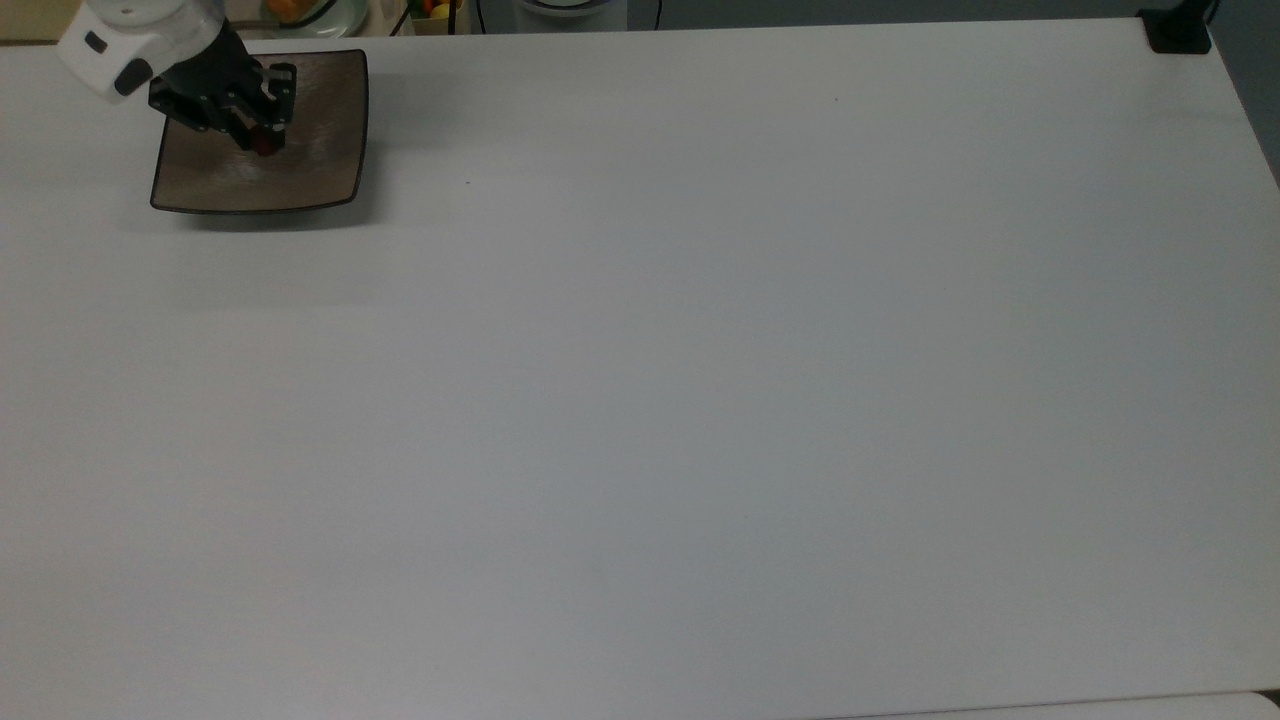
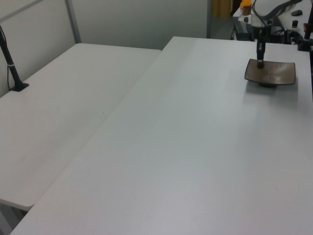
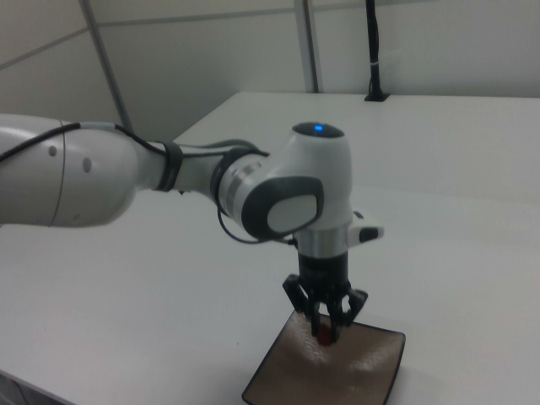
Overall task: Strawberries on a ceramic plate
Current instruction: 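Lower the strawberry onto the plate and open the gripper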
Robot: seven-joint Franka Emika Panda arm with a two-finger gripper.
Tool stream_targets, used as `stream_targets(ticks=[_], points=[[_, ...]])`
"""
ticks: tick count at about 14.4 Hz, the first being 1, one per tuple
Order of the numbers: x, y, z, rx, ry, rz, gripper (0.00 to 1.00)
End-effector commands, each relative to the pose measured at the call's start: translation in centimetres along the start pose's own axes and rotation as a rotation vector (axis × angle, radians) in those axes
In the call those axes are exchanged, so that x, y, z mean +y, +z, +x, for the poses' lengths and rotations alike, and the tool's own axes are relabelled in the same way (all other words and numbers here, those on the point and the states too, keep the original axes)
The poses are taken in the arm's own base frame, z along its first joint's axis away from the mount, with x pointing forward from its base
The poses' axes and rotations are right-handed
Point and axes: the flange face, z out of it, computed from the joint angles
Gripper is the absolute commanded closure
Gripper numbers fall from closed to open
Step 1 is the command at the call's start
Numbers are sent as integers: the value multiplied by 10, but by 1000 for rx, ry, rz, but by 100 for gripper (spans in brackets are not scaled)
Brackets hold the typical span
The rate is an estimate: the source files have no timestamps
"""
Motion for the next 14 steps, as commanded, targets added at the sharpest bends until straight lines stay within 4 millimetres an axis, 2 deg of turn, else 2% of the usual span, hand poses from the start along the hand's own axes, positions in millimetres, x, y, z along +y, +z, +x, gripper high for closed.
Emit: stream_targets(ticks=[1, 3, 4, 6, 7, 8, 9, 10, 12, 14], points=[[0, 33, -21, -28, -19, -21, 86], [4, 37, -24, -34, -12, -18, 83], [6, 41, -25, -39, -6, -15, 75], [7, 42, -26, -42, -3, -13, 36], [7, 42, -26, -43, -3, -12, 22], [7, 42, -26, -44, -3, -11, 13], [7, 40, -26, -43, 6, -6, 0], [7, 37, -26, -39, 9, -6, 0], [0, 19, -20, -11, 24, -10, 0], [-18, -23, -5, 12, 83, -4, 0]])
